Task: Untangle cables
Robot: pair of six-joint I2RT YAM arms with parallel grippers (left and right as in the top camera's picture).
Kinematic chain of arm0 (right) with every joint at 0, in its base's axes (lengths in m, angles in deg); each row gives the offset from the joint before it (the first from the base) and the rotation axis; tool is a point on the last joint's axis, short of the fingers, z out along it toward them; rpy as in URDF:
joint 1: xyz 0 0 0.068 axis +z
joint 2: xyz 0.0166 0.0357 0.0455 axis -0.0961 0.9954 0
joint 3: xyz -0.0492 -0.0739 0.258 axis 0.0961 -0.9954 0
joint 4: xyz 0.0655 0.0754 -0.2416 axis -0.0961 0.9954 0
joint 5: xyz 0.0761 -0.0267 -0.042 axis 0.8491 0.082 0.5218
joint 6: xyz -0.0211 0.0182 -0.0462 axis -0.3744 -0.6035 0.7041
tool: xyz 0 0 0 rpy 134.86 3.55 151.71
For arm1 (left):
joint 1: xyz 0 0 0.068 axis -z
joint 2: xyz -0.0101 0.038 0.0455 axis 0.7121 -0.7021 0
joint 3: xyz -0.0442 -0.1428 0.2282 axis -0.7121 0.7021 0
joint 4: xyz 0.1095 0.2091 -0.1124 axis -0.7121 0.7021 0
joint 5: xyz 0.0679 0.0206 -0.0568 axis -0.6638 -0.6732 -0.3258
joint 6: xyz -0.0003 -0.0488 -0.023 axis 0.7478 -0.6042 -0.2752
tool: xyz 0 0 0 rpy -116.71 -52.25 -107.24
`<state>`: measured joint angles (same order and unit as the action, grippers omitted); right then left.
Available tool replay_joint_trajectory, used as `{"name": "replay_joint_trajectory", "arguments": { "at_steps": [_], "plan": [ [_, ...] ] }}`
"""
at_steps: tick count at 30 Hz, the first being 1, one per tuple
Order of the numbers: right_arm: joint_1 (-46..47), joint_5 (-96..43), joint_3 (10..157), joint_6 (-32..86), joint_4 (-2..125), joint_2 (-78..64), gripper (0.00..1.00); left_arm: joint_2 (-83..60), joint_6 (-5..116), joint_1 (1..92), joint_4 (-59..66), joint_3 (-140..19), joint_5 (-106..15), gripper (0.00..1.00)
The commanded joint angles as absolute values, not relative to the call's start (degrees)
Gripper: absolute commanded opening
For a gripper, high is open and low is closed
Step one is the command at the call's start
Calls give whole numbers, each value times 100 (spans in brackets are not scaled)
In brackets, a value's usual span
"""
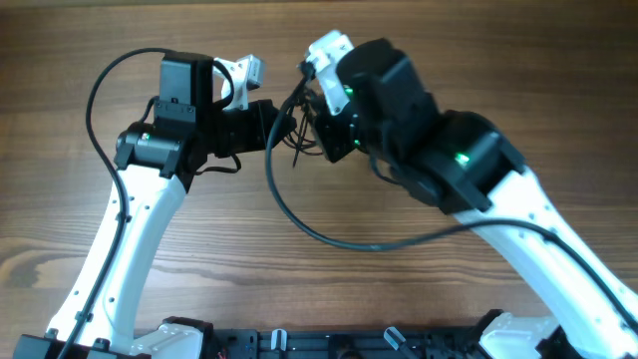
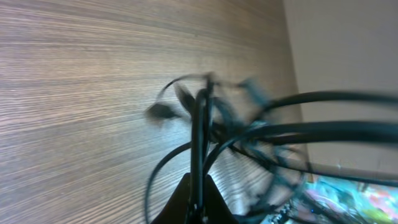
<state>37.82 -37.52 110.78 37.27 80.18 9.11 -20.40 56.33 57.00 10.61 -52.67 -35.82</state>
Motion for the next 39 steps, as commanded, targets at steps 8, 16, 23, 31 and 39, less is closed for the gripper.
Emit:
{"name": "replay_joint_trajectory", "arguments": {
  "at_steps": [8,16,23,31,39],
  "plan": [
    [3790,-9242,11294,1170,8942,-1082,4,-2085,5329,5442,2685,-5278,-8115,4],
    [3790,-9419,11284,770,9268,-1484,4,-2085,5047,3490,3297,-5278,-7595,4],
    [3790,-7784,11284,1526,9080,-560,30,-2072,9161,3484,3458,-5280,-1012,15],
    [3790,-6958,11281,1887,9244,127,46,-1727,8138,3715,2501,-5446,-1493,16],
    [3799,-2748,11273,4203,9244,1440,66,-868,5705,1921,2569,-5558,-4295,11]
  ]
}}
